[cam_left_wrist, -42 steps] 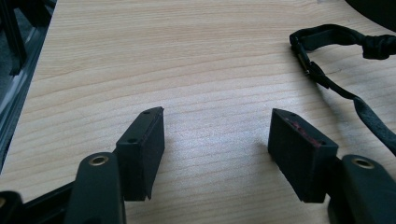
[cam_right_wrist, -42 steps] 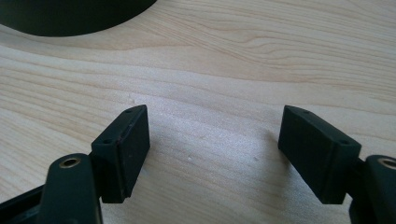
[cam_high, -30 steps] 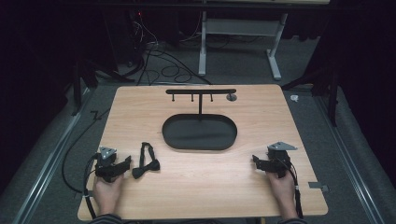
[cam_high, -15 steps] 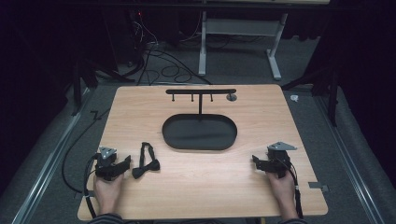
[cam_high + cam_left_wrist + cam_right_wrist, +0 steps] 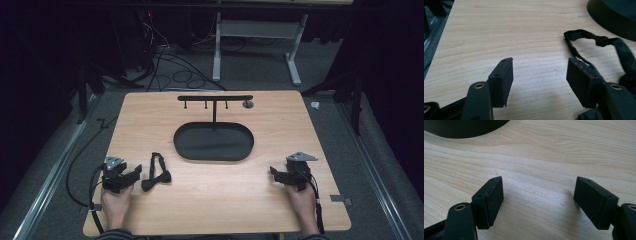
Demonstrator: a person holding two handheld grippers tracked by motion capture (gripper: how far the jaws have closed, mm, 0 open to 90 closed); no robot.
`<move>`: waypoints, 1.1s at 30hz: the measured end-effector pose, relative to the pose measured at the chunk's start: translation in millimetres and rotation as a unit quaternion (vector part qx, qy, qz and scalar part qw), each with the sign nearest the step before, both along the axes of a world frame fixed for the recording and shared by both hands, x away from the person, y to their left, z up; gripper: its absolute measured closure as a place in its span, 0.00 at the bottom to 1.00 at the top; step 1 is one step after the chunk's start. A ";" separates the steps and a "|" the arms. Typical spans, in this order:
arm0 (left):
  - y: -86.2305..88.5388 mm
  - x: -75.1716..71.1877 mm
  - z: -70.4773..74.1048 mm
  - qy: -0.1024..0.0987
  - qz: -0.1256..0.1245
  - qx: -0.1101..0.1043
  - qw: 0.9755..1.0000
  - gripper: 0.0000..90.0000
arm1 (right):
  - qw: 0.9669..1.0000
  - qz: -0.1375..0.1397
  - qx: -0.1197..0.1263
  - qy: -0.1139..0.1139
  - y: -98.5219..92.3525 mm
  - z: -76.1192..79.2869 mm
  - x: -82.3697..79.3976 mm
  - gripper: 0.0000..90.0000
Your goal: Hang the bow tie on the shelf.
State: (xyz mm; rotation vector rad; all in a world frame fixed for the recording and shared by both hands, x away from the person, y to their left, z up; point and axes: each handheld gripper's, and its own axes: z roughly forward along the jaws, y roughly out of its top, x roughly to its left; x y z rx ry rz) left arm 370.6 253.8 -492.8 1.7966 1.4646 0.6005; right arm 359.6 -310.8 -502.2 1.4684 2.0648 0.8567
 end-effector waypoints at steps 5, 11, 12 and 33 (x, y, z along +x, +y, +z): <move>0.5 -4.1 7.4 0.001 -0.010 -0.011 1.000 0.47 | 1.000 0.001 0.000 0.000 0.0 0.0 0.0 0.28; -7.8 -6.2 10.3 0.012 -0.024 -0.015 1.000 0.49 | 1.000 0.002 -0.001 -0.001 -0.2 -0.1 0.1 0.28; -13.1 -6.3 10.7 0.017 -0.028 -0.005 0.999 0.49 | 1.000 0.002 -0.001 -0.001 -0.2 -0.1 0.0 0.28; -45.1 13.7 4.6 0.045 -0.063 0.011 0.997 0.58 | 1.000 0.002 -0.001 -0.002 -0.1 -0.2 -0.2 0.28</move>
